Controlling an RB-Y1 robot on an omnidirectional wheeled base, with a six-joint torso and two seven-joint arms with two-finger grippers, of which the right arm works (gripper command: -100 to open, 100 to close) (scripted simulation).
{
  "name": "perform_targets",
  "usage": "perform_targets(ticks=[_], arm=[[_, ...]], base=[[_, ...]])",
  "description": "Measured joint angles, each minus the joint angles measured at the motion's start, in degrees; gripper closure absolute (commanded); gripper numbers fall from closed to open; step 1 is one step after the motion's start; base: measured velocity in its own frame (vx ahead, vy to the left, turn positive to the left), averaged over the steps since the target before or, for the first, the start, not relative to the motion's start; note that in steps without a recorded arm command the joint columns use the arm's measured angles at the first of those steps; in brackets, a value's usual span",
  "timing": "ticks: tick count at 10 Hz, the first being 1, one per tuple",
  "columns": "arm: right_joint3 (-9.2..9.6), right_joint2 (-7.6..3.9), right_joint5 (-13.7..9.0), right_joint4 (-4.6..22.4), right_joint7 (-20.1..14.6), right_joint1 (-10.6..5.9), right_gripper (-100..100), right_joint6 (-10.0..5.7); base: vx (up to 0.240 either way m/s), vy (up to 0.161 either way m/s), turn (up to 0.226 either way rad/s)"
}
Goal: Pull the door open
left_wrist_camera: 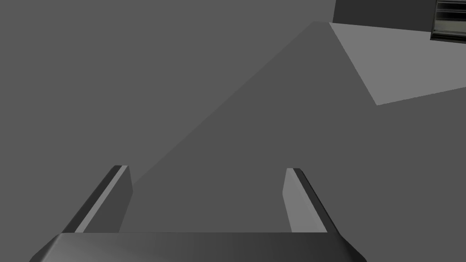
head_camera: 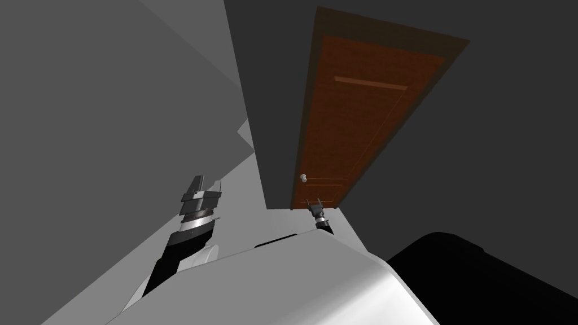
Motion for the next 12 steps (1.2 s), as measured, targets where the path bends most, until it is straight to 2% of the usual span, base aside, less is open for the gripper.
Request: perform_targets(ticks=[8, 9, 12], arm=[[0.98, -1.83, -3.5, 7.4, -8.7, -0.80, -100, -3.16], [0.99, -1.85, -3.6, 7.5, -8.9, -0.82, -100, -3.23], [-1.87, -1.71, -5.3, 12.2, -9.2, -3.38, -100, -3.83]], base=[[0.153, -0.006, 0.017], [0.121, -0.026, 0.275], [0.195, -0.045, 0.317]])
